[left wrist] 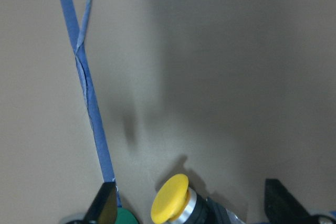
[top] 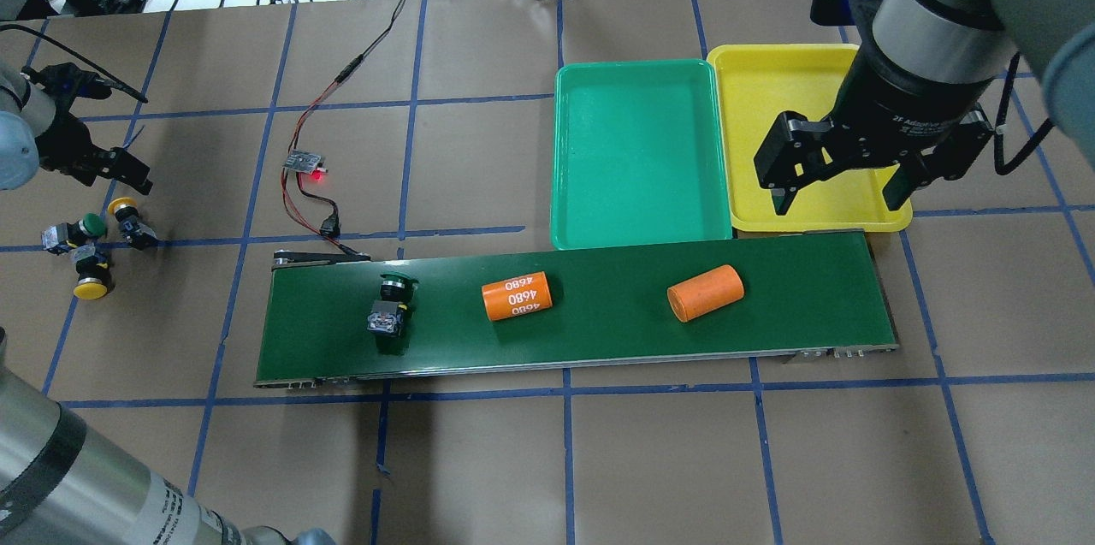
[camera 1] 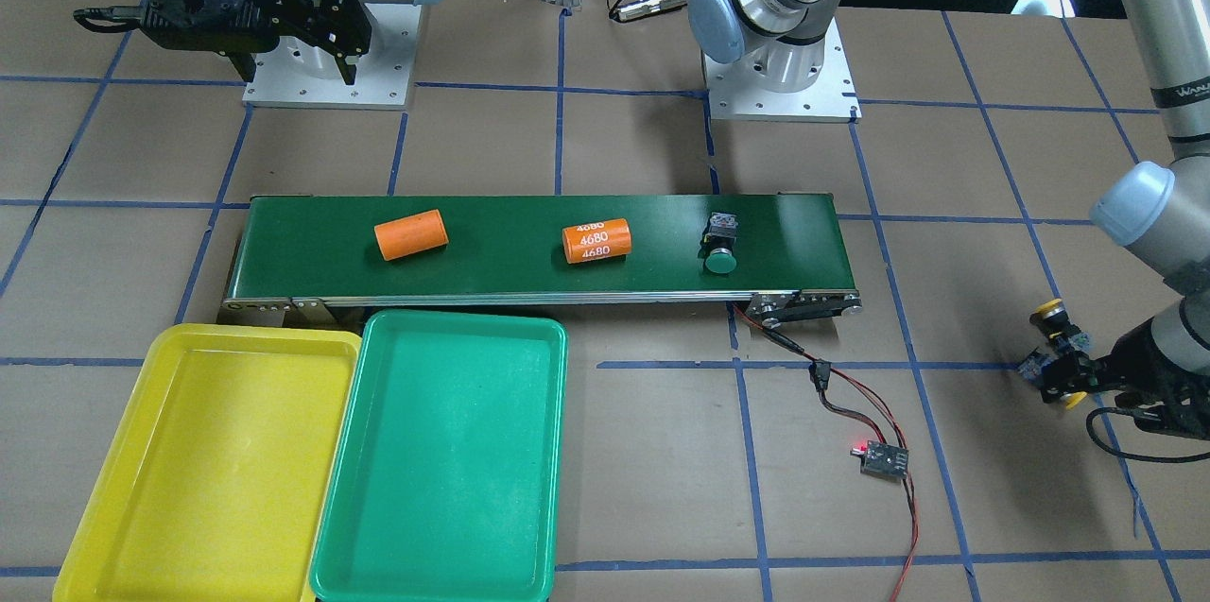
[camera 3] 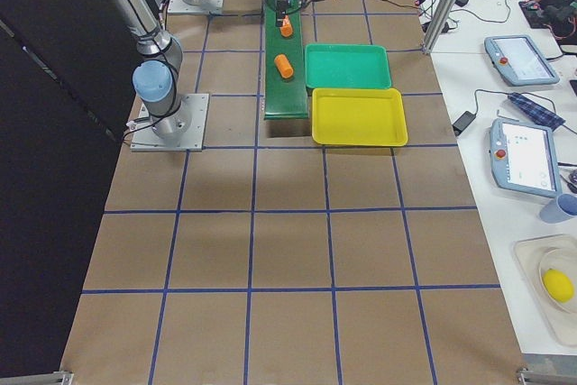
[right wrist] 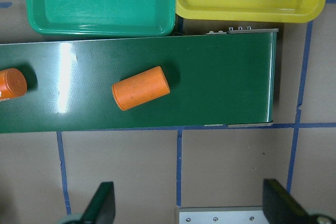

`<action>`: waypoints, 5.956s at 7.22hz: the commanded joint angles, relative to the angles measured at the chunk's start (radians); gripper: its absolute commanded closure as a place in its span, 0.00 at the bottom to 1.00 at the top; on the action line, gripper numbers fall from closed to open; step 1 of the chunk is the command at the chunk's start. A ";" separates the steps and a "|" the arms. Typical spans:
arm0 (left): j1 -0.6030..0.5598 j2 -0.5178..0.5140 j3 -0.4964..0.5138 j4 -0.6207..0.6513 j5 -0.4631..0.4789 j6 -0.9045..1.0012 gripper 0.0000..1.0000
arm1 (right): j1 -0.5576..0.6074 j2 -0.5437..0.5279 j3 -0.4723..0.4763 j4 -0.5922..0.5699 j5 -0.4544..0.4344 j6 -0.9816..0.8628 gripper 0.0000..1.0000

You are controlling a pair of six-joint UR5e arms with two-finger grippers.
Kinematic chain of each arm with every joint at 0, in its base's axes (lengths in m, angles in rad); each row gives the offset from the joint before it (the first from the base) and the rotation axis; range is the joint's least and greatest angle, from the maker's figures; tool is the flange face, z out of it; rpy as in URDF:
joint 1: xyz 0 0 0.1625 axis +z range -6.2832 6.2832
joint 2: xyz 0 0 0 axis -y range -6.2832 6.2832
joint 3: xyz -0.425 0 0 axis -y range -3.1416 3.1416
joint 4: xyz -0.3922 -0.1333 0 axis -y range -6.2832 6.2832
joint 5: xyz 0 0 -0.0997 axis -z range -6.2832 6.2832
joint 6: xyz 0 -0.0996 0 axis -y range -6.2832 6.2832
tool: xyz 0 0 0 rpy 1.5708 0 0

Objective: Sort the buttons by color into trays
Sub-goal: 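Reach the left gripper to the yellow-capped button and grasp it, then place the yellow button on the belt with the left gripper, then move the left gripper back and grasp another yellow-capped button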

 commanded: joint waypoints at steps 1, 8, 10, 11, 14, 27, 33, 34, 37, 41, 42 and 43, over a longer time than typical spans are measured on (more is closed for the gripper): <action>0.006 0.020 -0.074 0.016 -0.006 -0.067 0.00 | 0.001 0.001 0.002 -0.002 0.001 -0.001 0.00; 0.022 0.028 -0.086 -0.029 -0.009 -0.085 0.98 | 0.000 -0.024 0.057 -0.013 0.003 -0.003 0.00; -0.003 0.109 -0.065 -0.159 -0.024 -0.135 1.00 | 0.001 -0.027 0.057 -0.011 0.001 -0.001 0.00; -0.055 0.178 -0.074 -0.213 -0.045 -0.219 1.00 | 0.001 -0.027 0.057 -0.011 0.001 -0.001 0.00; -0.289 0.390 -0.120 -0.491 -0.055 -0.483 1.00 | 0.001 -0.025 0.060 -0.013 0.001 -0.003 0.00; -0.375 0.476 -0.216 -0.479 -0.075 -0.650 0.00 | 0.000 -0.024 0.067 -0.200 0.003 -0.006 0.00; 0.109 0.190 -0.192 -0.127 0.022 -0.051 0.00 | -0.003 -0.013 0.112 -0.197 0.001 0.002 0.11; 0.118 0.142 -0.180 -0.096 0.019 -0.003 0.00 | -0.003 -0.013 0.112 -0.198 0.001 0.002 0.05; 0.159 0.067 -0.125 -0.037 0.020 0.033 0.00 | -0.003 -0.013 0.112 -0.203 0.001 0.002 0.00; 0.158 0.030 -0.117 -0.053 -0.039 0.030 0.57 | -0.037 -0.008 0.110 -0.209 0.001 0.002 0.00; 0.144 0.065 -0.118 -0.063 -0.033 0.018 1.00 | -0.057 -0.011 0.112 -0.205 0.003 -0.001 0.00; 0.131 0.097 -0.115 -0.123 -0.036 -0.009 1.00 | -0.057 -0.010 0.114 -0.200 0.001 0.000 0.00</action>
